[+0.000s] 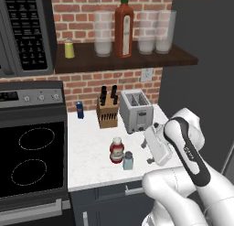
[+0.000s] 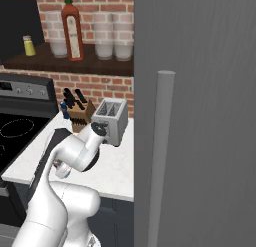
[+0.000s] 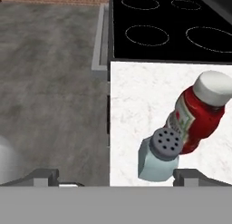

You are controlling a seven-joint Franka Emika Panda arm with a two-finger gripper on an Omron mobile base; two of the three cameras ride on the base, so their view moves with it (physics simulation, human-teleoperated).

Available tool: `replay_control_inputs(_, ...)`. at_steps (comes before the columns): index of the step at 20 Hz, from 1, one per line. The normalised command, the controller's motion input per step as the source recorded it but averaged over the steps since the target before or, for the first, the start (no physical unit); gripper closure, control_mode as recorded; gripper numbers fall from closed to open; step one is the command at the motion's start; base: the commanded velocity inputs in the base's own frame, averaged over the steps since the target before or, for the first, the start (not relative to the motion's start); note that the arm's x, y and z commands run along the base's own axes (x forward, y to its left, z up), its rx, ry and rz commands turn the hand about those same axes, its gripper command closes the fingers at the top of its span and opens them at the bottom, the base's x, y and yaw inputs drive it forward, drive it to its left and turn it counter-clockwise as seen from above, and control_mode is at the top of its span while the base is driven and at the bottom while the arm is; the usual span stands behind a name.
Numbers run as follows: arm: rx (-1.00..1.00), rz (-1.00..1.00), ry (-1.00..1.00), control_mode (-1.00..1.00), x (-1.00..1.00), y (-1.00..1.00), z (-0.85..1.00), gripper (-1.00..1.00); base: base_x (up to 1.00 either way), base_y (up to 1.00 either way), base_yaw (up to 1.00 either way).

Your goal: Put the shaker and condiment bottle from the counter next to their counterparts in the cabinet.

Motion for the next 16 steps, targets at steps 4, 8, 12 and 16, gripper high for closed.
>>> replay_control_inputs(4,0.0,0.0,0.0,-1.0,0.0,0.0,0.0,-1.0,0.0,0.0,0.0)
replay_control_inputs(8,0.0,0.0,0.0,-1.0,0.01,0.04,-0.04,-1.0,0.0,0.0,0.0)
replay_control_inputs(12,0.0,0.0,0.0,-1.0,0.19,0.21,-0.23,-1.0,0.0,0.0,0.0)
replay_control_inputs(16,-0.02,0.0,0.0,-1.0,0.21,0.26,-0.31,-1.0,0.0,0.0,0.0)
